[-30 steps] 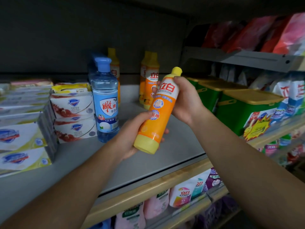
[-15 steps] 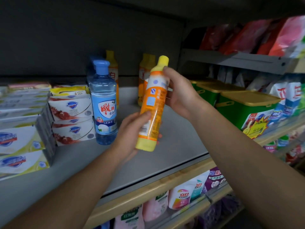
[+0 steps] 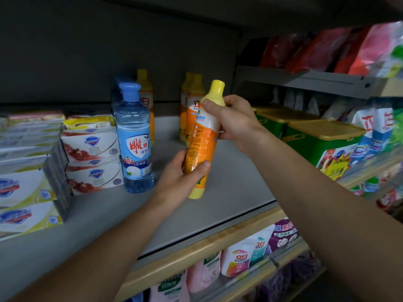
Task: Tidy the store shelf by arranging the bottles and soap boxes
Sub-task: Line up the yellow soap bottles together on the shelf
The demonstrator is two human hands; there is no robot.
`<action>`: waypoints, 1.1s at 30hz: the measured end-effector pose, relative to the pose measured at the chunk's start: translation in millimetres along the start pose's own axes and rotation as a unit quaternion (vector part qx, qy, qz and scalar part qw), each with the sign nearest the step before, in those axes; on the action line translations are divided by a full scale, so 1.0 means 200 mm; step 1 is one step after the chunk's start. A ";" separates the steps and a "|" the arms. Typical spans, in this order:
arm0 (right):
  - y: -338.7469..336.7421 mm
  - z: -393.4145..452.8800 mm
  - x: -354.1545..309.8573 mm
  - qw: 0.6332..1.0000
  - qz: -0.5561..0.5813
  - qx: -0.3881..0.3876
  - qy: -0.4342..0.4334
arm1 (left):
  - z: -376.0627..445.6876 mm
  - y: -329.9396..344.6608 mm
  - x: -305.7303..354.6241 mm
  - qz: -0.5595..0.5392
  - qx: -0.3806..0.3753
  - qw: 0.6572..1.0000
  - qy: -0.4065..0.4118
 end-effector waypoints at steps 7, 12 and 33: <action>0.09 0.02 0.07 0.992 0.098 -0.082 0.019 | -0.01 0.05 -0.06 -0.305 -0.034 0.949 -0.079; 0.12 0.03 0.17 0.977 0.165 -0.115 0.069 | -0.04 0.15 0.00 -0.448 -0.181 0.867 -0.125; 0.05 -0.03 0.12 0.996 0.016 -0.086 -0.016 | 0.01 0.08 -0.09 -0.102 -0.116 0.986 -0.069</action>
Point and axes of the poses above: each hand's wrist, its own z-axis towards the middle knuckle, its own y-axis out of the palm, x = y × z, the point moved 8 cm from there along z, towards the middle knuckle, and after that the axes turned 13 degrees about -x, right-handed, at the moved point
